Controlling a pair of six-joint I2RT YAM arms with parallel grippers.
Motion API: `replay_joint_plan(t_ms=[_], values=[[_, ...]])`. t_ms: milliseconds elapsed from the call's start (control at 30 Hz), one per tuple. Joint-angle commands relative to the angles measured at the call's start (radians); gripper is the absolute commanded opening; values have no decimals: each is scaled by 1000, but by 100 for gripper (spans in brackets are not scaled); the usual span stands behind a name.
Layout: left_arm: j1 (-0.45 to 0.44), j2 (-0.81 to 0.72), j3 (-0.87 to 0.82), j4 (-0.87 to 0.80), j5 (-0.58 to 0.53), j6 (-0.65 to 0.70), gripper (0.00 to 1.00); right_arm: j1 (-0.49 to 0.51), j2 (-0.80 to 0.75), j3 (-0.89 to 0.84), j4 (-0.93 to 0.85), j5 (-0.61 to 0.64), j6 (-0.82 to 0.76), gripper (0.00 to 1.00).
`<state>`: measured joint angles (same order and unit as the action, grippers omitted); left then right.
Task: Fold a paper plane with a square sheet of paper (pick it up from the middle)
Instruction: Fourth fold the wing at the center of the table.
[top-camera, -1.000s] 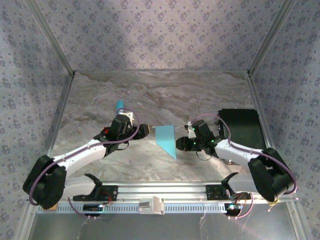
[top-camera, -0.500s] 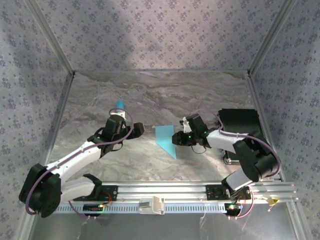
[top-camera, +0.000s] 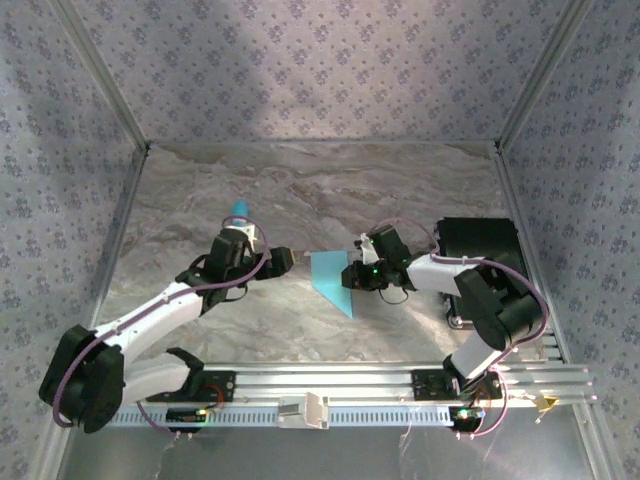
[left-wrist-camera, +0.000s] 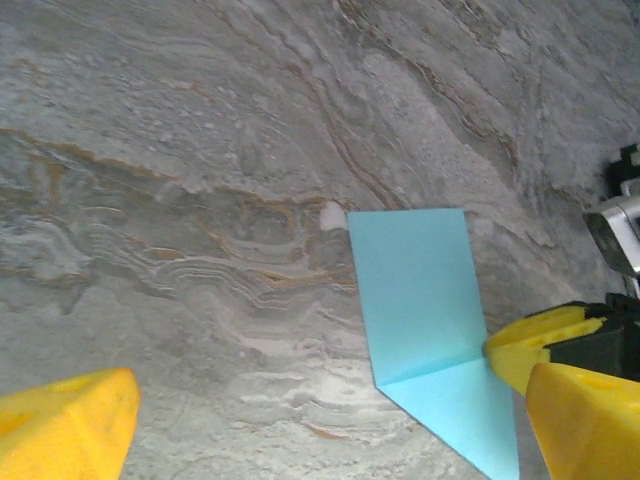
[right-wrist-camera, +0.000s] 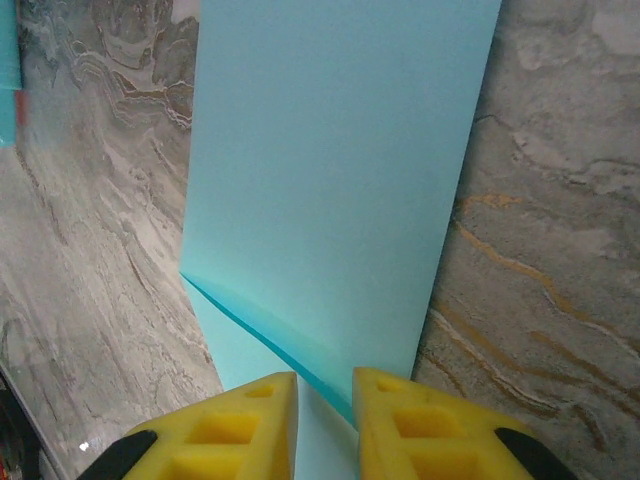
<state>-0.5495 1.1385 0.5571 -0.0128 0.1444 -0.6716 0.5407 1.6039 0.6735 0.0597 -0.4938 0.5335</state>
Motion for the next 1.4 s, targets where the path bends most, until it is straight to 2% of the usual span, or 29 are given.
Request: replay_joint_plan(t_ms=[0,433,700,767,1000,1367], values=[[4,35,0,64,92,-13,96,-10,-43,-11,-13,-17,-13,20],[2,254,96,145,297,-57,85,-25,-79,-42,22,-44,-11,10],[-7,320,126,147,332,-66,84,-28,-71,-48,39,-59,-9,6],[-8,330,129,148,338,-67,81,-31,-71,-53,53,-81,-10,0],[-12,398,160,160,381,-94,81,-45,-92,-71,80,-103,0,1],[-28,537,246,239,477,-147,70,-92,-142,-137,137,-104,29,1]])
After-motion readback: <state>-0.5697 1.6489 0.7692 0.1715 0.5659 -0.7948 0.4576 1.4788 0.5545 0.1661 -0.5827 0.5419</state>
